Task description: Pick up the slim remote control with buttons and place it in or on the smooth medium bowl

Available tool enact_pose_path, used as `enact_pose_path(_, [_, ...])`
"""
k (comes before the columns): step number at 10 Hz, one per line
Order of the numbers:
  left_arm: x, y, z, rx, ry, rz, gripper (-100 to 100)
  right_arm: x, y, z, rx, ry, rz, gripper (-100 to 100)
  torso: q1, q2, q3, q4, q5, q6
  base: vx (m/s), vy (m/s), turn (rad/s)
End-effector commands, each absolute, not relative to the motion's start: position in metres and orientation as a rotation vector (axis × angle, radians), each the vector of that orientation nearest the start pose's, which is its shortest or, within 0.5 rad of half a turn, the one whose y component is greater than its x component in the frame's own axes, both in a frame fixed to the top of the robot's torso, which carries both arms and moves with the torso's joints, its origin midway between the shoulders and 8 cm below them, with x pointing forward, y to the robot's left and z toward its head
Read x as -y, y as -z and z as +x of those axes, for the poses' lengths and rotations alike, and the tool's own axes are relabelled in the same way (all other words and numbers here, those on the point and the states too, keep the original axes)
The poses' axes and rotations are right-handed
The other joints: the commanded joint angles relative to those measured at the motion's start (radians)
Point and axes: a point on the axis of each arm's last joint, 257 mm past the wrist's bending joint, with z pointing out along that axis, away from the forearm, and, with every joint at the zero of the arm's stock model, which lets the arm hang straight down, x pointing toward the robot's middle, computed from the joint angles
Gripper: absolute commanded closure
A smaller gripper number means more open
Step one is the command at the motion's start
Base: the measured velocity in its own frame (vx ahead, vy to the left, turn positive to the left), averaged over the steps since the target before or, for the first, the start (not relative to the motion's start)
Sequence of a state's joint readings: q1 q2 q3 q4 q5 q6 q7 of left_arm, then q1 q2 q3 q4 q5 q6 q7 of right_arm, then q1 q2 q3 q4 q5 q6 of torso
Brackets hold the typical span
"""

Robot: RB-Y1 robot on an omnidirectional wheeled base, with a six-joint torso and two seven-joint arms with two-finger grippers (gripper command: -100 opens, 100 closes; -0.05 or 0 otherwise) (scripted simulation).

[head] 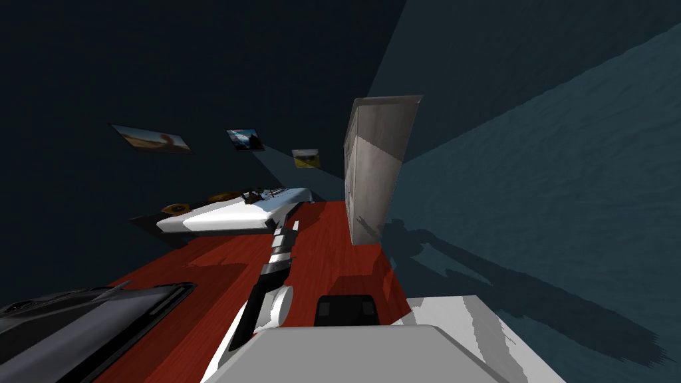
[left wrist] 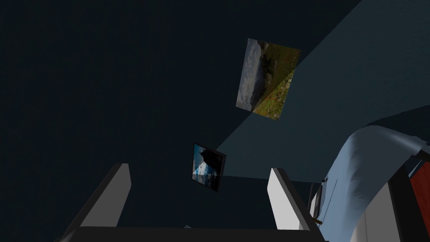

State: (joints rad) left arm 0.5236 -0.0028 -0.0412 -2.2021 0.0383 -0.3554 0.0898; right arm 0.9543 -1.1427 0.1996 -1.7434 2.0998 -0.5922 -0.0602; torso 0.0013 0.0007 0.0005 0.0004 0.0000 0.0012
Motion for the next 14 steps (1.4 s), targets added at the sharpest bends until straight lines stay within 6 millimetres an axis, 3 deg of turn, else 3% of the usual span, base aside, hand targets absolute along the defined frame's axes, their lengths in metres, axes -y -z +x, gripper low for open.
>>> enact_pose_path(1, [-0.278, 0.05, 0.377, -0.723, 1.376, -0.931, 0, 0.478, 0.466, -0.024, -2.368, -0.034, -2.069, -100, 0.0, 0.0, 0.0, 0.0, 0.0, 0.0, -0.007, 0.002, 0.014])
enact_pose_path(2, [-0.278, 0.05, 0.377, -0.723, 1.376, -0.931, 0, 0.478, 0.466, -0.024, -2.367, -0.033, -2.069, 100, 0.0, 0.0, 0.0, 0.0, 0.0, 0.0, 0.0, 0.0, 0.0])
enact_pose_path(6, [-0.278, 0.05, 0.377, -0.723, 1.376, -0.931, 0, 0.478, 0.466, -0.025, -2.367, -0.035, -2.072, 100, -0.001, -0.002, -0.001, 0.0, 0.0, 0.0, 0.0, 0.0, 0.0])
enact_pose_path(7, [-0.278, 0.05, 0.377, -0.723, 1.376, -0.931, 0, 0.478, 0.466, -0.025, -2.367, -0.036, -2.071, 0, -0.001, -0.002, -0.001, 0.0, 0.0, 0.0, 0.0, 0.0, 0.0])
enact_pose_path(8, [-0.278, 0.05, 0.377, -0.723, 1.376, -0.931, 0, 0.479, 0.458, -0.02, -2.355, -0.033, -2.084, 100, -0.001, -0.002, -0.001, 0.0, 0.0, 0.0, 0.01, -0.004, -0.093])
enact_pose_path(12, [-0.278, 0.05, 0.377, -0.723, 1.376, -0.931, 0, 0.478, 0.448, -0.015, -2.338, -0.033, -2.104, 100, 0.0, -0.003, -0.001, 0.0, 0.001, 0.0, 0.014, -0.005, -0.069])
enact_pose_path(13, [-0.278, 0.05, 0.377, -0.723, 1.376, -0.931, 0, 0.478, 0.448, -0.015, -2.338, -0.033, -2.104, 0, 0.0, -0.002, -0.001, 0.0, 0.0, 0.0, 0.0, 0.0, 0.0])
enact_pose_path(14, [-0.278, 0.05, 0.377, -0.723, 1.376, -0.931, 0, 0.503, 0.435, -0.007, -2.32, 0.01, -2.184, 100, 0.0, -0.002, -0.001, 0.0, 0.0, 0.0, -0.014, 0.03, -0.036])
